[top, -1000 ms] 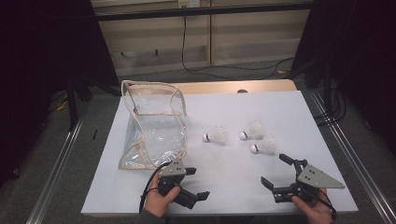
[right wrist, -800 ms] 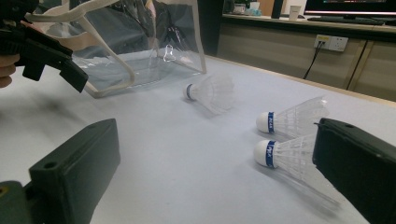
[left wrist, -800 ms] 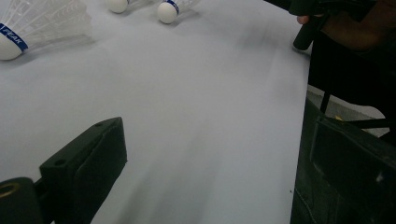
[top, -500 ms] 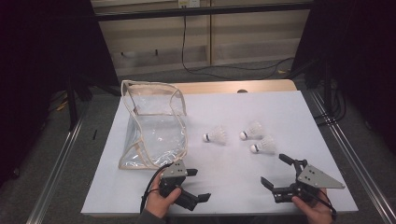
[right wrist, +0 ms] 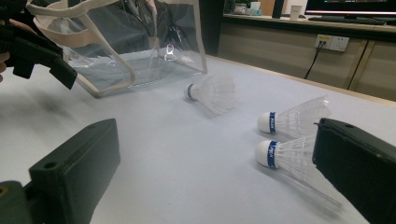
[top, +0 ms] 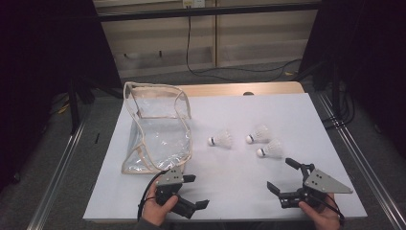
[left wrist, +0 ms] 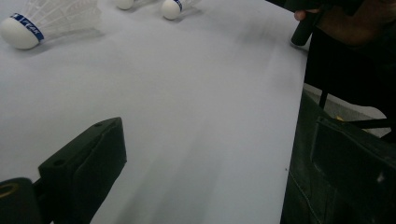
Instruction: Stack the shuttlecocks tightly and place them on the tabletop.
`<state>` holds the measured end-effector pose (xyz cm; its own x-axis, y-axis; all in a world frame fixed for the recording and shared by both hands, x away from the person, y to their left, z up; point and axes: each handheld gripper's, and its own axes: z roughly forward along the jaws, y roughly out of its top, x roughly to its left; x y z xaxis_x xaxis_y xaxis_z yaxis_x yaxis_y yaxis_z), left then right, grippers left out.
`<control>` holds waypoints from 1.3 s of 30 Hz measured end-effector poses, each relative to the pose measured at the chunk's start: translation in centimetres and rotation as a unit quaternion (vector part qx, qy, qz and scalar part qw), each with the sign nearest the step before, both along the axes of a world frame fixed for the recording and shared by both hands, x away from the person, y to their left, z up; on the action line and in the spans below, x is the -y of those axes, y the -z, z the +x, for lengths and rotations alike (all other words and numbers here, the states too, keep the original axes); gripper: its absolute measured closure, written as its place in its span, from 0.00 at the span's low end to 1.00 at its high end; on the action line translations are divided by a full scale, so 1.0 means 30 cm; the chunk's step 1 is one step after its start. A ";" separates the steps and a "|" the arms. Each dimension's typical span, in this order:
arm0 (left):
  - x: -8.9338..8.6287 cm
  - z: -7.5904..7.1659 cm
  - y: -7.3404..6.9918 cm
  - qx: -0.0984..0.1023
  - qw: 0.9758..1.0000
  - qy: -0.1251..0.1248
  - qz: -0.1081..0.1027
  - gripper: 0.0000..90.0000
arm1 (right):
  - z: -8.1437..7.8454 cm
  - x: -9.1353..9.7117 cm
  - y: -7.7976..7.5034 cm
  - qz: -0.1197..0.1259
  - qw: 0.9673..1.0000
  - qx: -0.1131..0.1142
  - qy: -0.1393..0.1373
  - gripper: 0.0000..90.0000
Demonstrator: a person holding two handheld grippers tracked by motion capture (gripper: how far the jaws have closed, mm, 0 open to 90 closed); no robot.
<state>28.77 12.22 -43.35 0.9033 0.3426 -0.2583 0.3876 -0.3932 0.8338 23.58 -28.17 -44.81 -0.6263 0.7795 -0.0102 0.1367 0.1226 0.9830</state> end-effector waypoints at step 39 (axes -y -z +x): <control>-0.153 0.020 -0.012 0.010 1.000 -0.027 -0.012 0.04 | 0.016 -0.008 0.006 -0.006 1.000 -0.002 -0.004 0.00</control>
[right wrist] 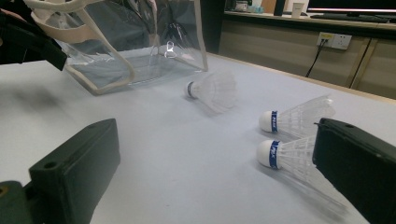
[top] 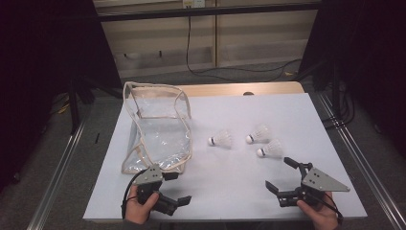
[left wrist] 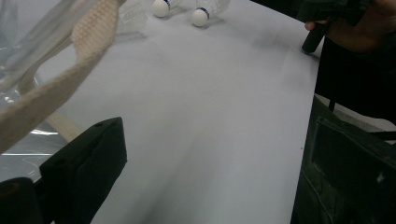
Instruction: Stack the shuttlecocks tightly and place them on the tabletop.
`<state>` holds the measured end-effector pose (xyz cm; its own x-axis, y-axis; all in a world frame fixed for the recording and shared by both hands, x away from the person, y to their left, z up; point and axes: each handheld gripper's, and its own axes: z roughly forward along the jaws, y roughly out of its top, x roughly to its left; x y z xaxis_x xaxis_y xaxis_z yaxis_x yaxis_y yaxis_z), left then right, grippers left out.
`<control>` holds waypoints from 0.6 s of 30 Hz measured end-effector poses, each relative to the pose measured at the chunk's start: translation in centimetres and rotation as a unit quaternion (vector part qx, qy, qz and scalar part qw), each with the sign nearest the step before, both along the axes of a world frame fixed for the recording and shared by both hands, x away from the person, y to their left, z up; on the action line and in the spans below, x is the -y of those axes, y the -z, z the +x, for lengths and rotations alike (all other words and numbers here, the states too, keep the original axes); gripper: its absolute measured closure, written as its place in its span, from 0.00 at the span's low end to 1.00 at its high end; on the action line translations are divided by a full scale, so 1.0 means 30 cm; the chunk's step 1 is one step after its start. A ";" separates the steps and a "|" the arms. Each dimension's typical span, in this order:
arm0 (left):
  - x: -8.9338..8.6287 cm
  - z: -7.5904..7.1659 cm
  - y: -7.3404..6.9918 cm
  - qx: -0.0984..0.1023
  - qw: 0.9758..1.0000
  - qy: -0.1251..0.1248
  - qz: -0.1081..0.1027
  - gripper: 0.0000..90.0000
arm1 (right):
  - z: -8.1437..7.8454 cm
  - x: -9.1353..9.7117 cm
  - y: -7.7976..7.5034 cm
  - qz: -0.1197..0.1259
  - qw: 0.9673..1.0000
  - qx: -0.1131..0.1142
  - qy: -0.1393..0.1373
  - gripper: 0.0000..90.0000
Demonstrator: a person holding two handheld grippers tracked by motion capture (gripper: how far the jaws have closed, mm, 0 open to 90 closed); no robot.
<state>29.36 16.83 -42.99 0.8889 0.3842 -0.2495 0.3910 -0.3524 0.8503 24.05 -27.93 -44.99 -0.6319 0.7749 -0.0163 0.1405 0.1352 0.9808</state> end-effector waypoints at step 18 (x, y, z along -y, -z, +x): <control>-0.014 0.009 -0.001 0.018 1.000 0.006 0.008 0.07 | 0.001 0.001 0.001 0.000 1.000 -0.001 0.001 0.00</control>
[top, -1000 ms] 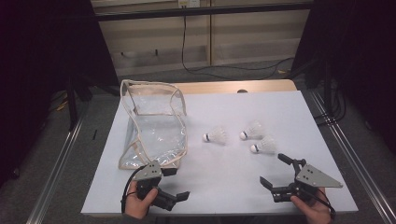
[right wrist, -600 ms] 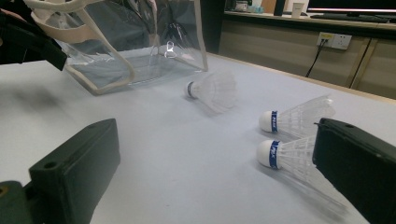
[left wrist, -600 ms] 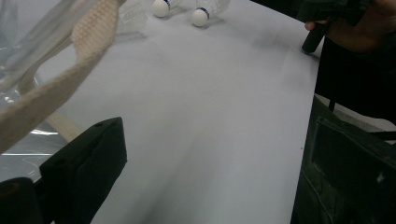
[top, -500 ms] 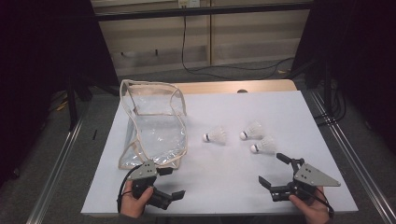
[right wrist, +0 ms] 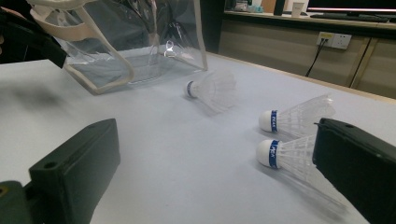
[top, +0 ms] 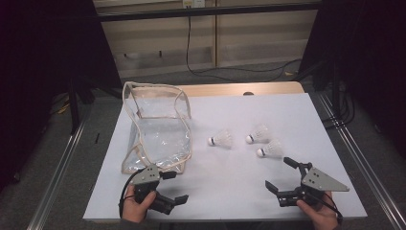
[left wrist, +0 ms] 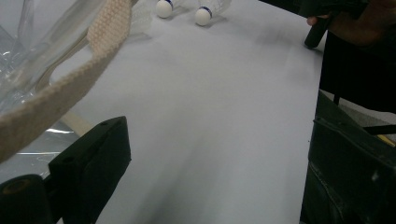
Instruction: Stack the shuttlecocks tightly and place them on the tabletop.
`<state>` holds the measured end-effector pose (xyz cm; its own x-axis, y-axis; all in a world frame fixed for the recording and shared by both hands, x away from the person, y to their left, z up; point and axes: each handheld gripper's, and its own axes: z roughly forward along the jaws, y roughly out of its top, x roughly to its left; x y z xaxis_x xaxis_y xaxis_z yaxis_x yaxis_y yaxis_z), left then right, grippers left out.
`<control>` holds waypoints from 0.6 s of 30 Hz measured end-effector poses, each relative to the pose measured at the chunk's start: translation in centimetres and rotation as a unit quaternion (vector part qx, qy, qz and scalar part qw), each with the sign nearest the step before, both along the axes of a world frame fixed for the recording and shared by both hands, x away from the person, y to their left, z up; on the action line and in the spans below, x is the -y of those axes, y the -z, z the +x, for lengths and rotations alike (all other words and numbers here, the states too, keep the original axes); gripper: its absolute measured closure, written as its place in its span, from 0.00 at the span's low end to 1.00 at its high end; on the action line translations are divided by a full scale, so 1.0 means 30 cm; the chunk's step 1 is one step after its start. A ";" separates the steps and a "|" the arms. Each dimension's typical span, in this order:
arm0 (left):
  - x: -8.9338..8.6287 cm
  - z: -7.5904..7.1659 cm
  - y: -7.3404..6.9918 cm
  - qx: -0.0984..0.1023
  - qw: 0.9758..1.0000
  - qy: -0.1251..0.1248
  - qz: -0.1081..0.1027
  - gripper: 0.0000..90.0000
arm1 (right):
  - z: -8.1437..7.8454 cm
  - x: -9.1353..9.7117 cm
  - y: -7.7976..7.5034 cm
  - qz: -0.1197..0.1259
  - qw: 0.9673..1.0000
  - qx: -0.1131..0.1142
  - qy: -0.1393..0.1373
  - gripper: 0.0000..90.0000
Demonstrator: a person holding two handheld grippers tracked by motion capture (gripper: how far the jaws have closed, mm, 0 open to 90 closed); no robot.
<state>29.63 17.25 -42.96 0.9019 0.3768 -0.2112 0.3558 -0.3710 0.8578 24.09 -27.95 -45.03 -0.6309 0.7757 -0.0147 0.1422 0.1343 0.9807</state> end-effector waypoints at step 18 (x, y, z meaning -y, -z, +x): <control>-0.006 -0.014 0.002 -0.003 1.000 0.000 -0.003 0.05 | 0.002 -0.004 0.001 0.000 1.000 -0.001 -0.001 0.00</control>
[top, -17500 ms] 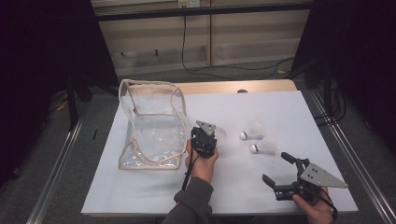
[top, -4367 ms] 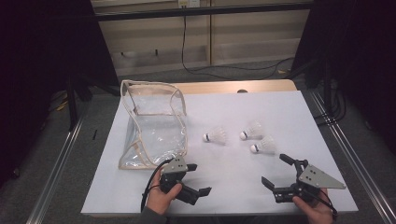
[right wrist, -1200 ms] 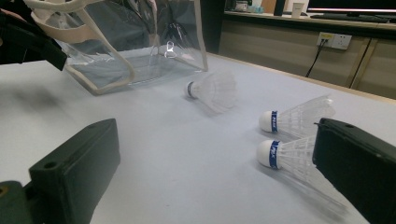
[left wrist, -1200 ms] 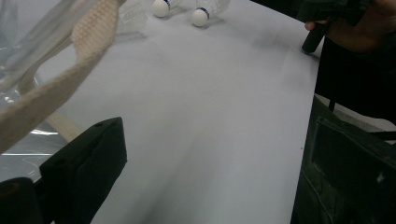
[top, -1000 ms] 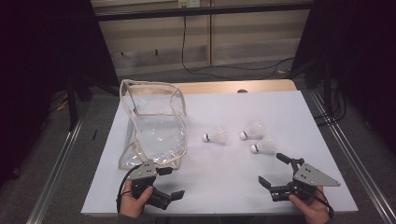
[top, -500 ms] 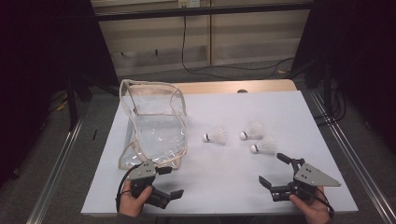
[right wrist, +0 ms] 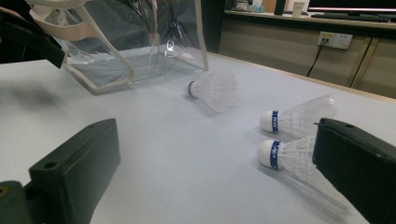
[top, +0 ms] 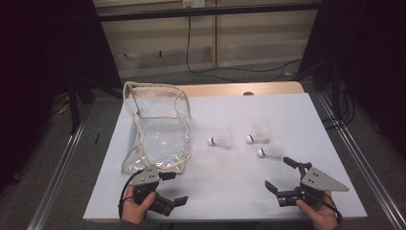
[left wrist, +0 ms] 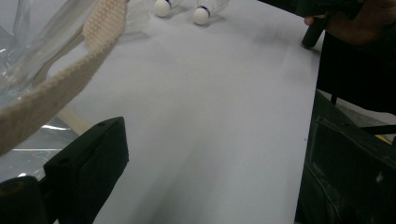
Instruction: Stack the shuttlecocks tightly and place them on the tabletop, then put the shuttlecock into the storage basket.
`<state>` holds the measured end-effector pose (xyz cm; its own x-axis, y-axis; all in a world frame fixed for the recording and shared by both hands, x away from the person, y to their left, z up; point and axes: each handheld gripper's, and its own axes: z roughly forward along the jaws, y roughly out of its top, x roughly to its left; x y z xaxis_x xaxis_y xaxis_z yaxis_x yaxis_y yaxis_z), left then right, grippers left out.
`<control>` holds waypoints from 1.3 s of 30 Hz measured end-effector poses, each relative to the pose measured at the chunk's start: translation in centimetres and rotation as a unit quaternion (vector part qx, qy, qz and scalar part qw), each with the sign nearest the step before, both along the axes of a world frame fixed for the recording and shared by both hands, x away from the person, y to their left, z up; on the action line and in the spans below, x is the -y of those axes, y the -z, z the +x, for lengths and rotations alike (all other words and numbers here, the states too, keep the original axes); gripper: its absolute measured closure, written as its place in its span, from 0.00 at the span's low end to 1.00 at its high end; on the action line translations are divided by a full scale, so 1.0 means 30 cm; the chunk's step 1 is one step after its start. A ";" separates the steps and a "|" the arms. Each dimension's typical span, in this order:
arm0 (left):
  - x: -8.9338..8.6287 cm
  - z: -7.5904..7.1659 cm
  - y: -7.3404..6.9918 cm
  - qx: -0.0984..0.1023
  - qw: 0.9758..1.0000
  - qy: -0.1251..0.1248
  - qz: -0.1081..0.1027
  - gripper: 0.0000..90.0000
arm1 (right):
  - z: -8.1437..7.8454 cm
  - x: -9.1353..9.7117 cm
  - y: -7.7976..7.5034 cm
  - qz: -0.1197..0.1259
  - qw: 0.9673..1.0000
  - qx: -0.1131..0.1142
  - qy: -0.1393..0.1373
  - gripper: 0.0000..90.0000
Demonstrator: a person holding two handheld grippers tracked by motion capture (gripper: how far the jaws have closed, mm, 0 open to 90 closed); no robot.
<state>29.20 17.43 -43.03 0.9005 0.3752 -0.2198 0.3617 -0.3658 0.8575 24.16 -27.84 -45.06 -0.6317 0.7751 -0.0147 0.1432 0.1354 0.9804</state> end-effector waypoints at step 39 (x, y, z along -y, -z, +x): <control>-0.090 0.026 0.003 0.010 1.000 -0.019 -0.015 0.04 | 0.064 0.016 -0.013 -0.003 0.999 -0.031 0.031 0.00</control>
